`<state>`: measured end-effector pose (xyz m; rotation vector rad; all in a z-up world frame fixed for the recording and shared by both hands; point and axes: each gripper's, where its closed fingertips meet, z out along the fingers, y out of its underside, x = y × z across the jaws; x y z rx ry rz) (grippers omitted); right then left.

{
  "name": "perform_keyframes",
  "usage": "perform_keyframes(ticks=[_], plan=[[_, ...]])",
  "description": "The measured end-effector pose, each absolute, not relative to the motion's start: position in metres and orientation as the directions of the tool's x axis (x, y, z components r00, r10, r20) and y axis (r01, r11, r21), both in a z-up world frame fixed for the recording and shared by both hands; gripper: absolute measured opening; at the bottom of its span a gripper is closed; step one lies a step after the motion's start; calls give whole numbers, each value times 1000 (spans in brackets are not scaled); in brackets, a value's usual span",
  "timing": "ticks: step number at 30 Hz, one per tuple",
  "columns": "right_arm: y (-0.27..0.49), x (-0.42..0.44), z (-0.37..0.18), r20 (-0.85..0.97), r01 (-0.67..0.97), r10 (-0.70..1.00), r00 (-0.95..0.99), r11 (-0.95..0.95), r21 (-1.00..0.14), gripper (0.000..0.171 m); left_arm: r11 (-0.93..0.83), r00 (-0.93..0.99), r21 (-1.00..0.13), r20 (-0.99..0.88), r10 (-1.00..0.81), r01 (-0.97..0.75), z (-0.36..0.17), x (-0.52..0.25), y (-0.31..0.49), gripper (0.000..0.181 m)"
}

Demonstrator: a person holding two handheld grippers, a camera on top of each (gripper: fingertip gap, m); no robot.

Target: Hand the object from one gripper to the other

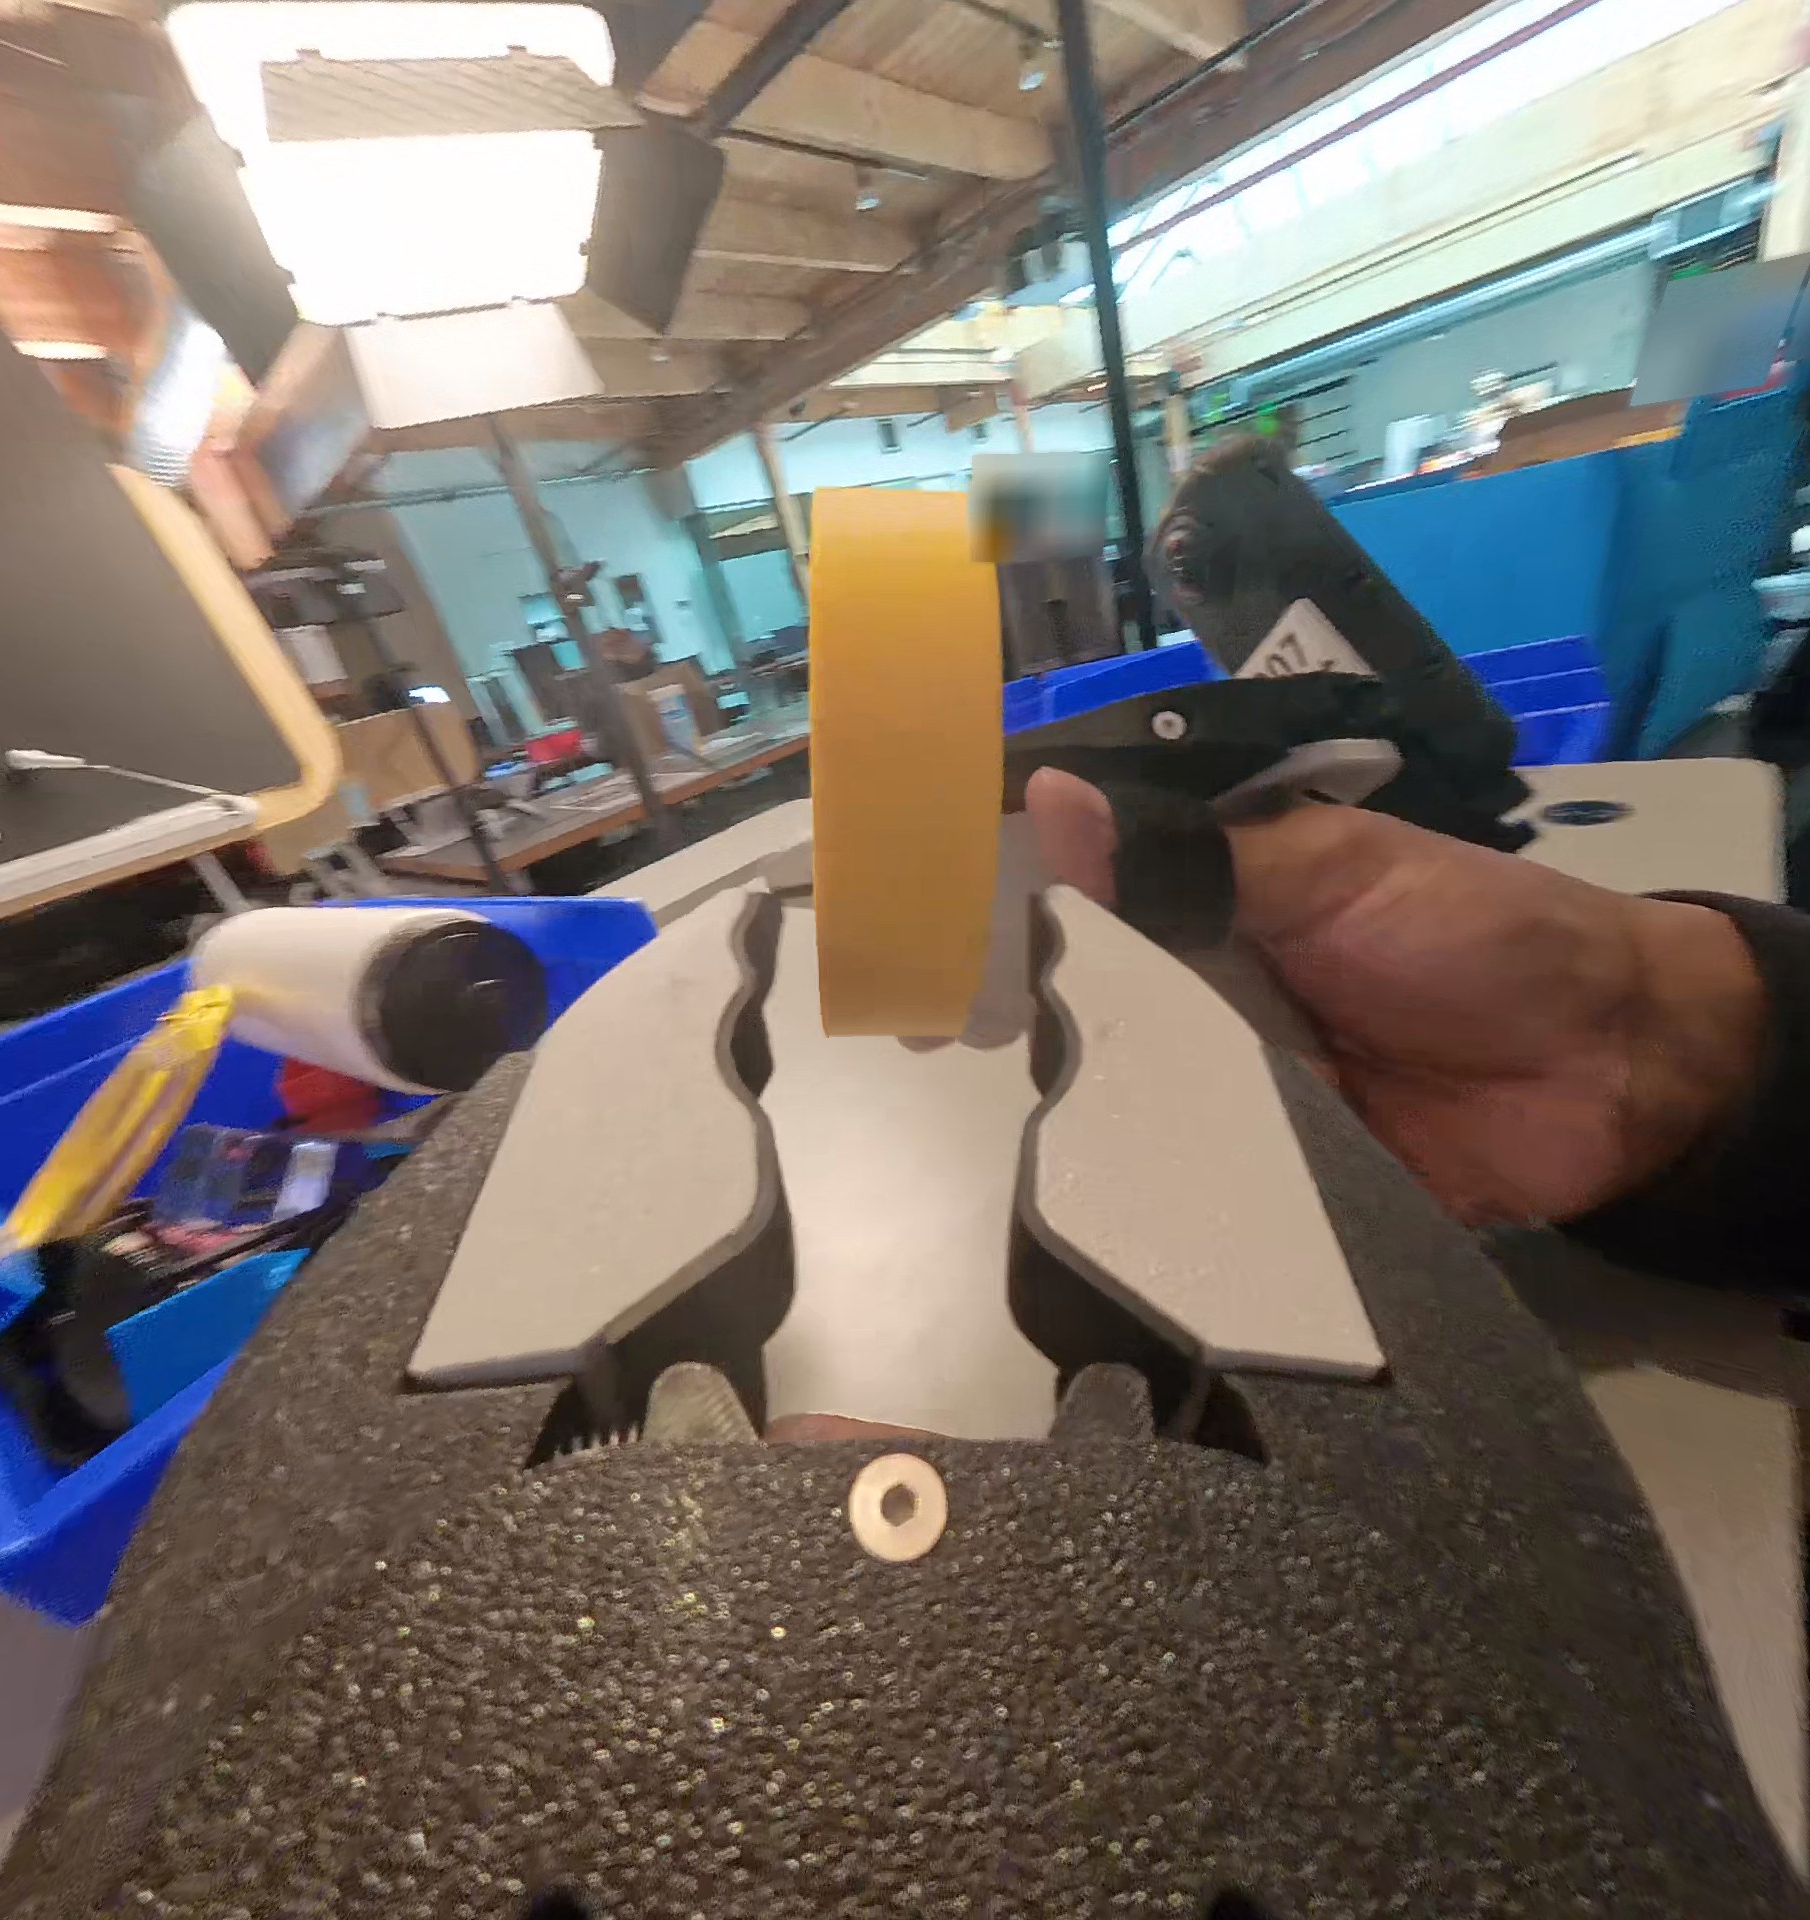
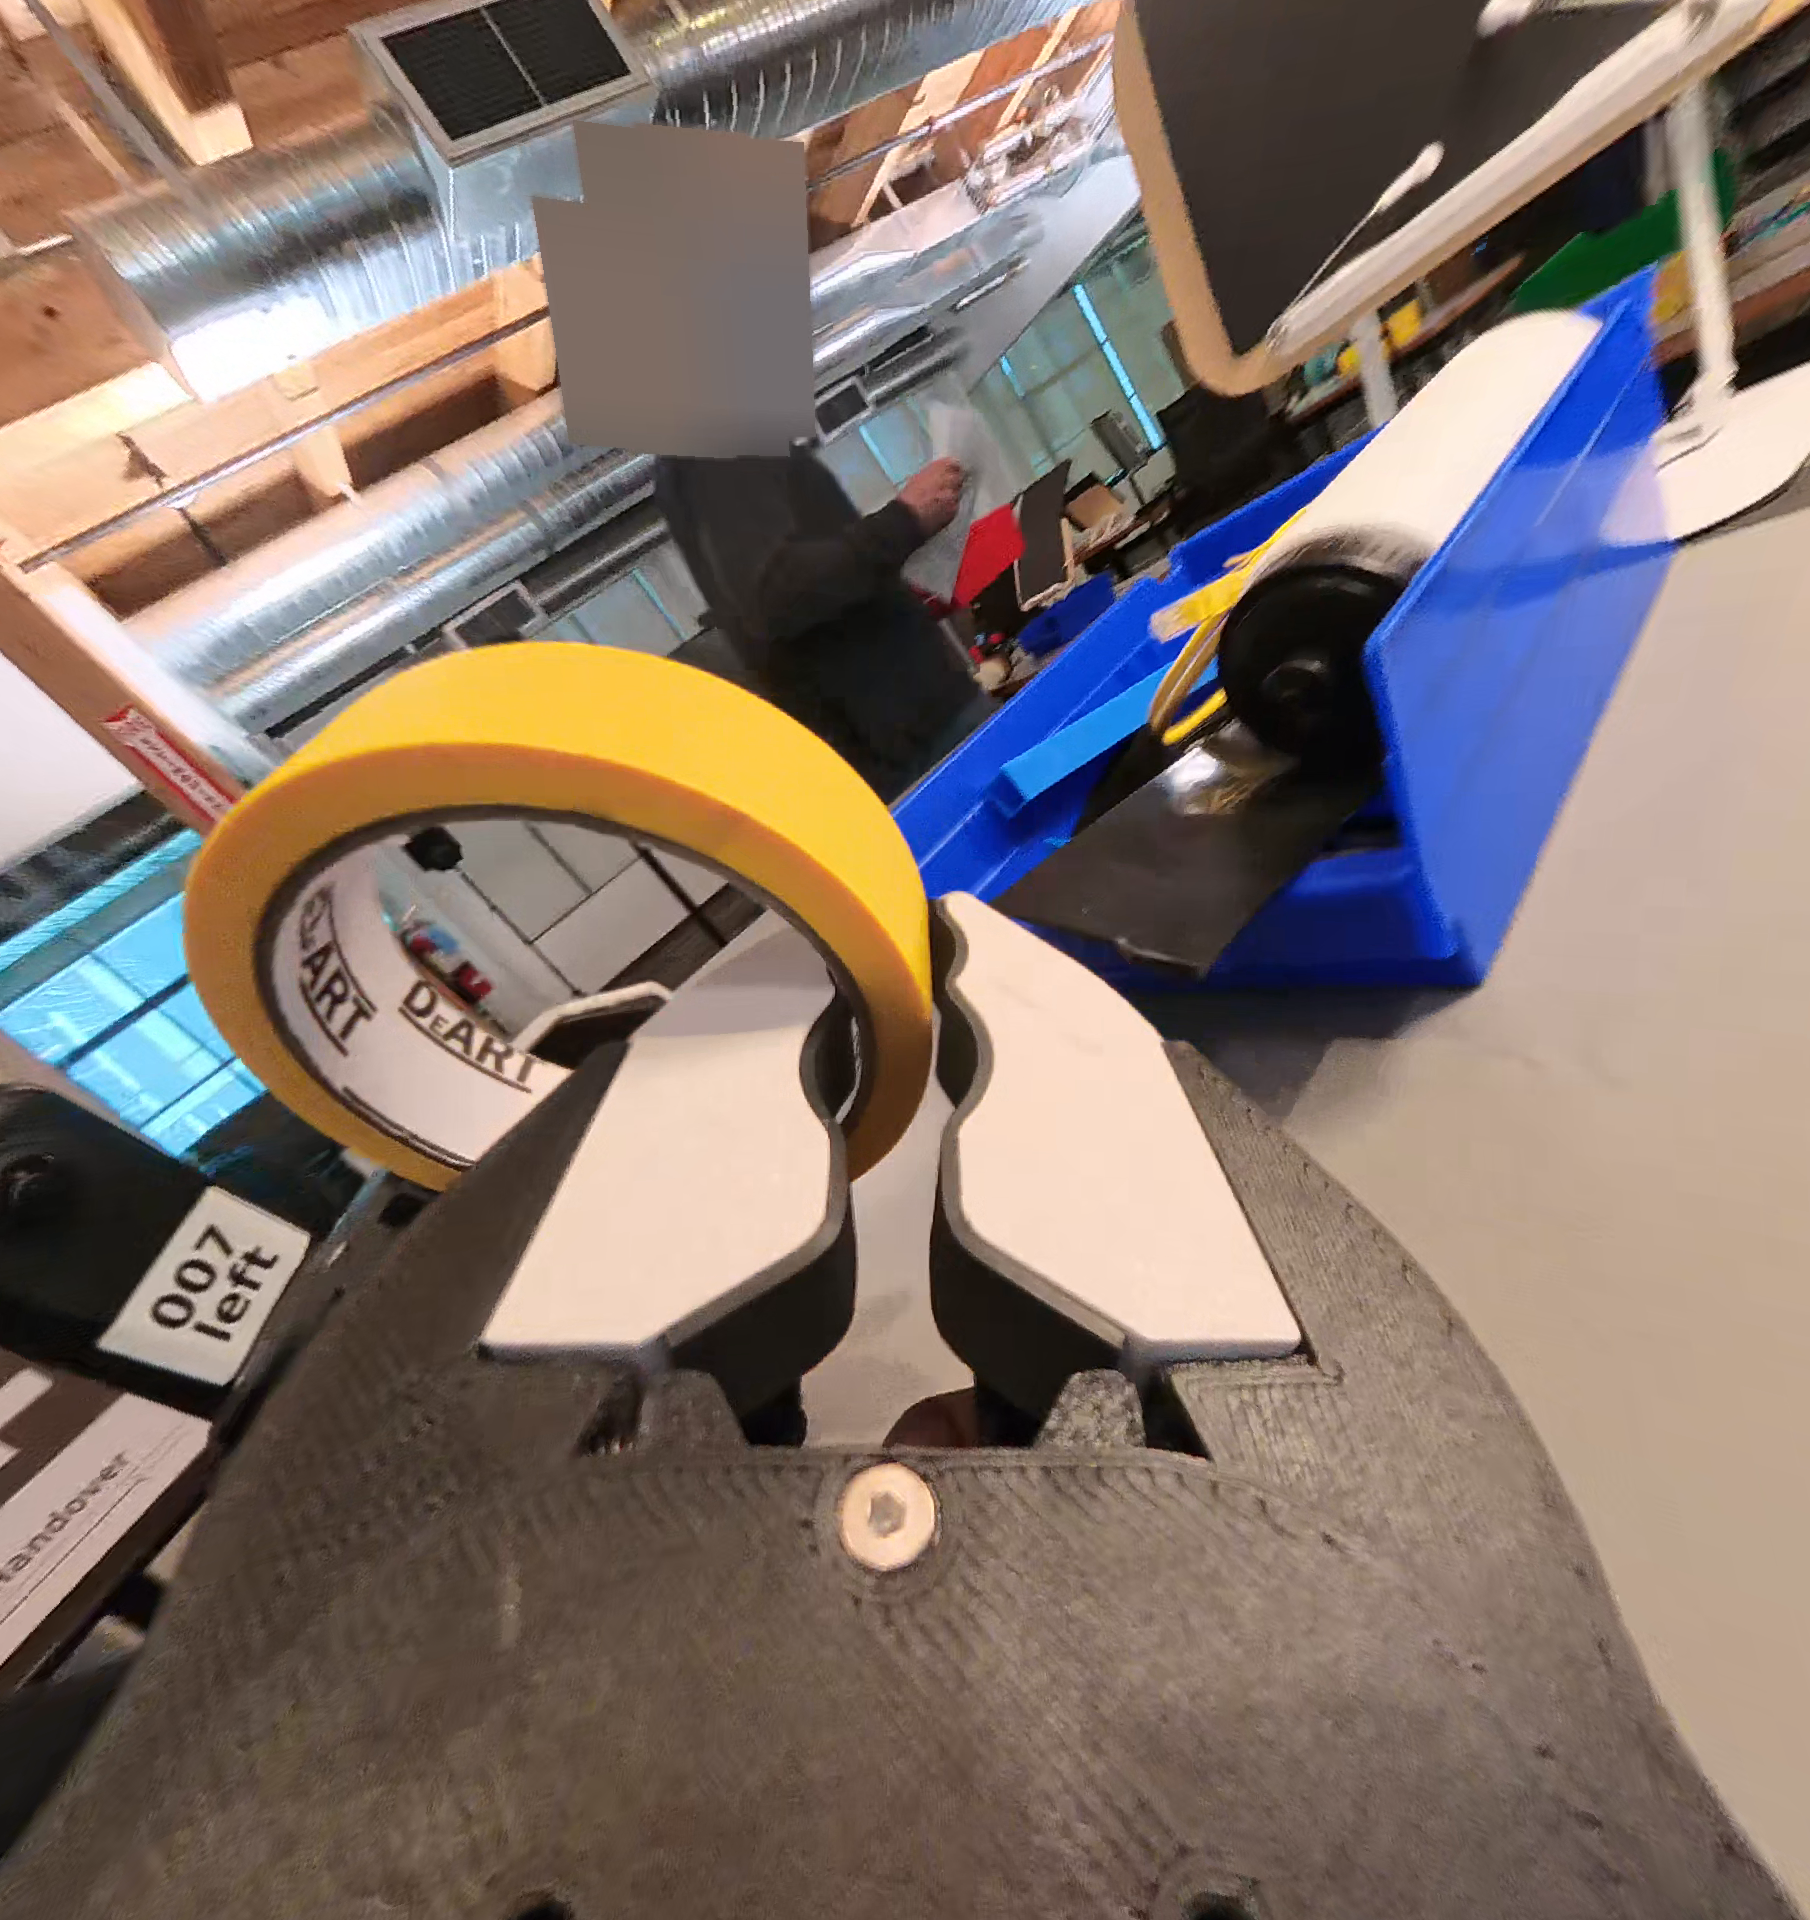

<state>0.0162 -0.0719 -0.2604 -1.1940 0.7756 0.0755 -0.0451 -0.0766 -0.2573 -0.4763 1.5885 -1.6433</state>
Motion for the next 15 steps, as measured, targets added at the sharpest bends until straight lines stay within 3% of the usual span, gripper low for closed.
perform_keyframes(ticks=[2, 5, 8, 12, 15], plan=[[-63, 12, -265, -562, -447, -344, 752, 360, -819, 12, 113, -563, -937, -291, -773, 329, -250, -46, -70, 30], [-62, 10, -264, -481, -380, -400, 780, 306, -873, 14, 48, -587, -954, -223, -778, 297, -247, -46, -62, 30], [-69, 13, -263, -352, -268, -494, 795, 234, -935, 35, -43, -599, -975, -98, -795, 217, -247, -39, -47, 30], [-79, 7, -256, -18, 5, -583, 812, 37, -999, 63, -156, -629, -981, 51, -776, 112, -250, -33, -33, 30], [-81, -3, -255, 339, 295, -607, 719, -175, -939, 77, -182, -653, -980, 83, -753, 86, -251, -34, -33, 29]])
